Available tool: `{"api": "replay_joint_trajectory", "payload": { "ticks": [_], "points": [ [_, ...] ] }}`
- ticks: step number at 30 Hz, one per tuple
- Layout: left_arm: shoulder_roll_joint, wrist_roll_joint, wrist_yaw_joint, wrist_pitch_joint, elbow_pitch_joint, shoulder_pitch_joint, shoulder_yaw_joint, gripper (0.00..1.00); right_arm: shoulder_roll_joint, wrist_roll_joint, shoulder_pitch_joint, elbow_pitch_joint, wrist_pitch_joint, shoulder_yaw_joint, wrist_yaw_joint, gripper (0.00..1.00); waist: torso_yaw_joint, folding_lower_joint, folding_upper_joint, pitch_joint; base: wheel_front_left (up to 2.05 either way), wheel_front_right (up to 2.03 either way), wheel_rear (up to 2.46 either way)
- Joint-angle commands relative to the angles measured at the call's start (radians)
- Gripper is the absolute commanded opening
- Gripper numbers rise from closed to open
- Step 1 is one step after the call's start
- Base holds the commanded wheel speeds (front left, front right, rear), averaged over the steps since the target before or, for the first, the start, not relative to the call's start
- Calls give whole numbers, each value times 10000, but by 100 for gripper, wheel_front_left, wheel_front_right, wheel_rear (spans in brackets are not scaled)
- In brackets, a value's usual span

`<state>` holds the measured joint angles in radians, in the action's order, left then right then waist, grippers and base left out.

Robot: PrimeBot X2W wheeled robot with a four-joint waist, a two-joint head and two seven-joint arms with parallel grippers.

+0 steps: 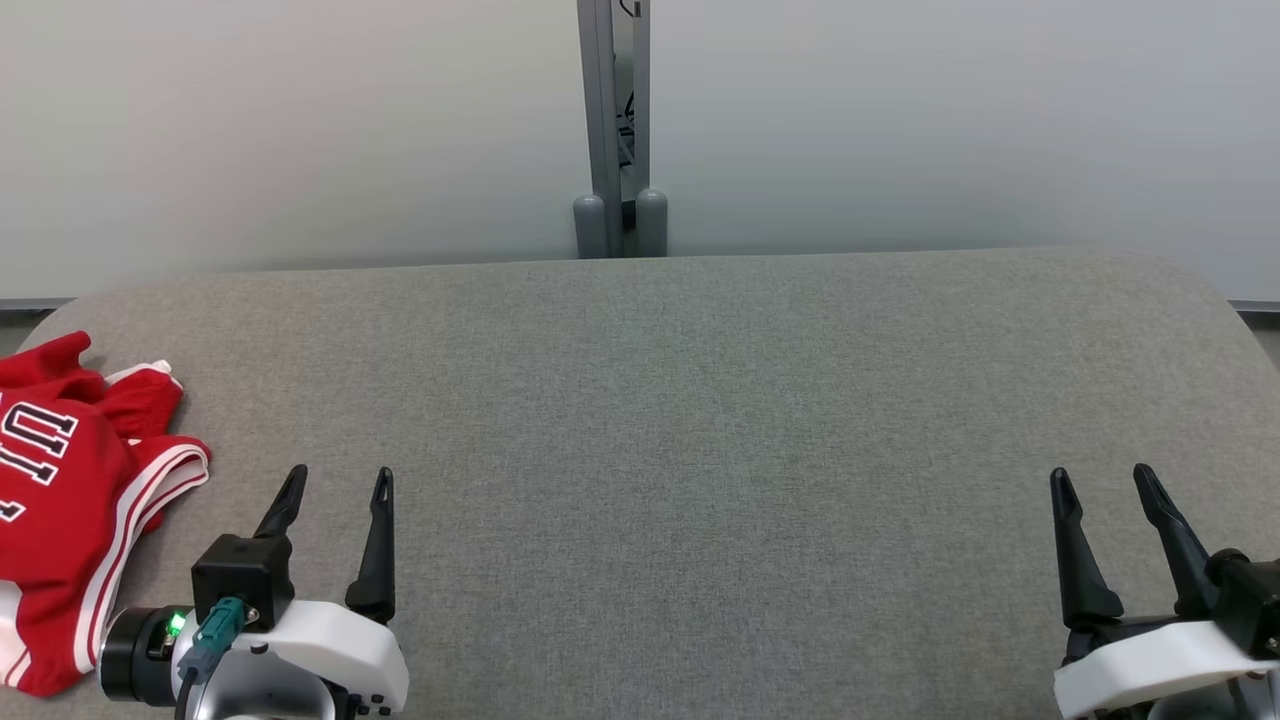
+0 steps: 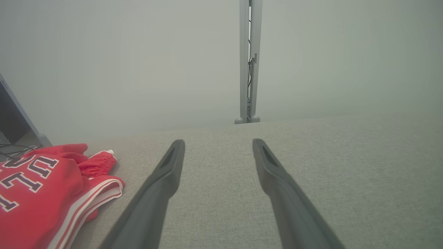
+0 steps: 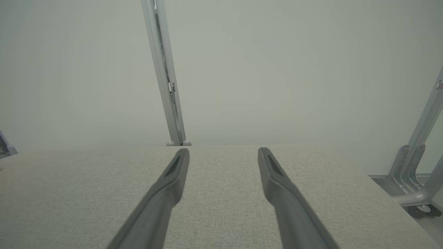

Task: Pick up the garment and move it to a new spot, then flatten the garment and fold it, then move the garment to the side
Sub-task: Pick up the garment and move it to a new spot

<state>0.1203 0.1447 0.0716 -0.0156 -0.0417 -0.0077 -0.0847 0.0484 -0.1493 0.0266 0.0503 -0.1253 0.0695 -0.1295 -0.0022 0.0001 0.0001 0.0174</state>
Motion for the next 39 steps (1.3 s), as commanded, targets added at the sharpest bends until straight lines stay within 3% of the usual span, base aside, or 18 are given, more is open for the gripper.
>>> {"api": "replay_joint_trajectory", "payload": {
  "ticks": [1, 20, 26, 39],
  "points": [
    [78, 41, 13, 71, -17, -102, -2, 100, 40, -48, 75, 44, -72, 41, -22, 100, -12, -1, -1, 7, 0, 0, 0],
    [133, 143, 176, 46, -98, -249, -124, 100, 38, 13, 115, 71, -79, -7, -22, 100, 283, -1, -1, 28, 0, 0, 0],
    [142, 161, 266, 103, -79, -309, -135, 100, 42, -48, 138, -104, 20, -420, -22, 100, 1056, -1, -1, 26, 0, 0, 0],
    [186, 315, 434, 102, 143, -117, -24, 100, 44, -188, 26, -384, -97, -895, -22, 100, 3545, -1, -1, 49, 0, 0, 0]
  ]
}}
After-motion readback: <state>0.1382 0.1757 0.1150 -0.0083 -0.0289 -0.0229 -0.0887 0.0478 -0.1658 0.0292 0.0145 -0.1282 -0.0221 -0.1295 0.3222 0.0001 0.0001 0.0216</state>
